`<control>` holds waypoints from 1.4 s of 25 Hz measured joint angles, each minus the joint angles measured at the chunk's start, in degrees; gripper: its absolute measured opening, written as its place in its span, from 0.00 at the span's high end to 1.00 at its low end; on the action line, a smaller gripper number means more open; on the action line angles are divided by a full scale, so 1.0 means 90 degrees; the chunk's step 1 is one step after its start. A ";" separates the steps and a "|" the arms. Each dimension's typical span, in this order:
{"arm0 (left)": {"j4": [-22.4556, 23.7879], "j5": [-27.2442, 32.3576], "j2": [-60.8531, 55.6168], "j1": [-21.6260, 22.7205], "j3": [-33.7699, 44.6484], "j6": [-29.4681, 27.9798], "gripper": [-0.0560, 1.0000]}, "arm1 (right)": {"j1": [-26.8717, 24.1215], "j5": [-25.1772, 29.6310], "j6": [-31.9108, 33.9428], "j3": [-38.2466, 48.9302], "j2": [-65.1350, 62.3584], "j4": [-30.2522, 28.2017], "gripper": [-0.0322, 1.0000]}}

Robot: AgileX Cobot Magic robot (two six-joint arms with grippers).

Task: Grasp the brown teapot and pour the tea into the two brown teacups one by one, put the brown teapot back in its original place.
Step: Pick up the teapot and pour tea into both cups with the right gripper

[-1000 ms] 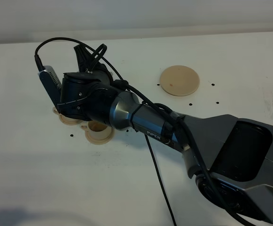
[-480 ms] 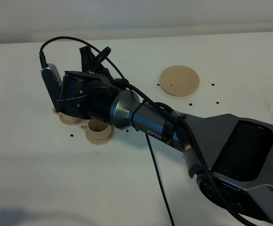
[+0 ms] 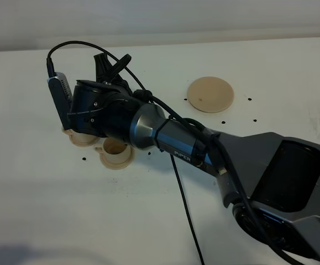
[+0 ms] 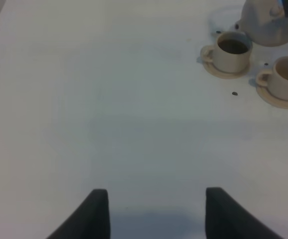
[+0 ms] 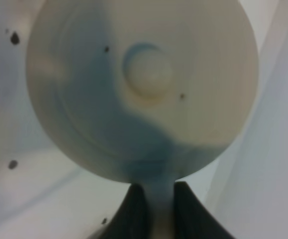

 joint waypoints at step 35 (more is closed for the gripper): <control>0.0000 0.0000 0.0000 0.0000 0.0000 0.0007 0.55 | -0.1288 -0.0110 -0.0987 0.0000 -0.0322 0.3696 0.88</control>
